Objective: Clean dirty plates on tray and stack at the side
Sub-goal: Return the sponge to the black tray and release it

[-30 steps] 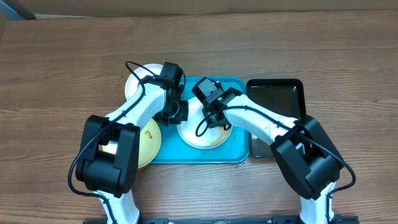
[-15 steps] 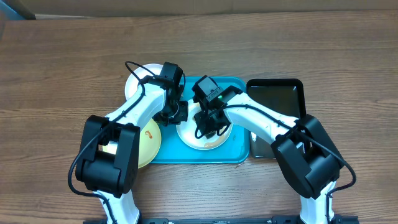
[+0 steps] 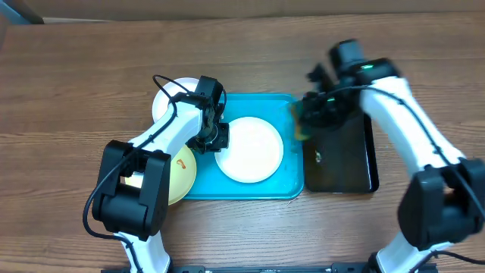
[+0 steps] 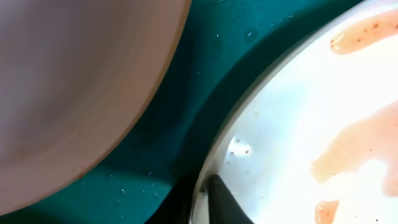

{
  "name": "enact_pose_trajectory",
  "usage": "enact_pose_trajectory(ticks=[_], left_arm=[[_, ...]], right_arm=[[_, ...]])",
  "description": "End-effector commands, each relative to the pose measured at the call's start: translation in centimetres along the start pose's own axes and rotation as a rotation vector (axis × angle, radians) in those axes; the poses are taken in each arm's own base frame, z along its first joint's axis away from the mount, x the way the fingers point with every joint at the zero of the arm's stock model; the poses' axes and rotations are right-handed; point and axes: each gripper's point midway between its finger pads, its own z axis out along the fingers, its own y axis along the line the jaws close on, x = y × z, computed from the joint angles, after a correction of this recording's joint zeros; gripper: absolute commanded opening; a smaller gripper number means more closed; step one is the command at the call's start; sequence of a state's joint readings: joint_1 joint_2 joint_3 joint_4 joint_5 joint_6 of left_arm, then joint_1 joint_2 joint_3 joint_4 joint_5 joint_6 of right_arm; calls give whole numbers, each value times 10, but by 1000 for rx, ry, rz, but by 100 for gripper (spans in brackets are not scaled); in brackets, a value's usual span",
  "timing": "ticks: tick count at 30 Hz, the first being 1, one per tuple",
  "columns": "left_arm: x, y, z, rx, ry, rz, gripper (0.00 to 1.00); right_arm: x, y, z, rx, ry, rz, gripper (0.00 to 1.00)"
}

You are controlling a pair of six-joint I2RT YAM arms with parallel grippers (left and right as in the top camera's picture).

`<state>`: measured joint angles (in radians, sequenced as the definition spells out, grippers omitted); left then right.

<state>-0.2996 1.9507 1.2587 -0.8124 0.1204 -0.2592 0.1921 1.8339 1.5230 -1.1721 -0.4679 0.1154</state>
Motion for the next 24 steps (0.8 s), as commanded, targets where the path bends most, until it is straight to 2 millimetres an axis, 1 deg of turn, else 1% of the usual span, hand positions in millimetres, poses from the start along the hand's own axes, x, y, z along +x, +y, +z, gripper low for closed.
enact_pose_trajectory(ticks=[1,3,5,6,7,10,11,12,13,16,17,18,19,21,22,24], left_arm=[[13,6,15,-29,49,-1,20],[13,6,15,-29,49,-1,24],[13,6,15,-29,49,-1,28],[13,6,15,-29,49,-1,31],[13,6,15,-29,49,-1,33],[13,6,15,-29,49,-1,32],[13,6,15,-29,49,-1,30],[13,6,15,-29,49,0,29],[13,6,15,-29,49,-1,24],[12,6,15,-29,48,-1,9],[12,6,15,-28,45,0,7],[11,5,15,-24,41,0,6],[10,4,15,-16,39,0,4],[10,-1,15,11,44,0,4],[10,-3,13,25,48,-3,4],[9,-6,7,35,60,-5,4]], right_arm=[[-2,-53,-19,126,-27,89,4],[3,-76,-19,164,-18,141,4],[11,-93,-16,194,-4,183,4],[15,-102,-12,213,4,198,4],[22,-115,-4,247,14,209,4],[26,-127,15,254,-2,209,4],[26,-133,24,258,-20,229,4],[26,-136,27,262,-28,238,4],[27,-139,30,268,-35,249,5],[27,-142,33,273,-44,262,18],[27,-141,33,273,-45,262,26],[26,-141,33,272,-47,261,35],[26,-141,33,272,-47,261,48],[27,-141,33,272,-43,269,63],[27,-140,31,273,-41,272,69],[26,-138,24,273,-34,278,75]])
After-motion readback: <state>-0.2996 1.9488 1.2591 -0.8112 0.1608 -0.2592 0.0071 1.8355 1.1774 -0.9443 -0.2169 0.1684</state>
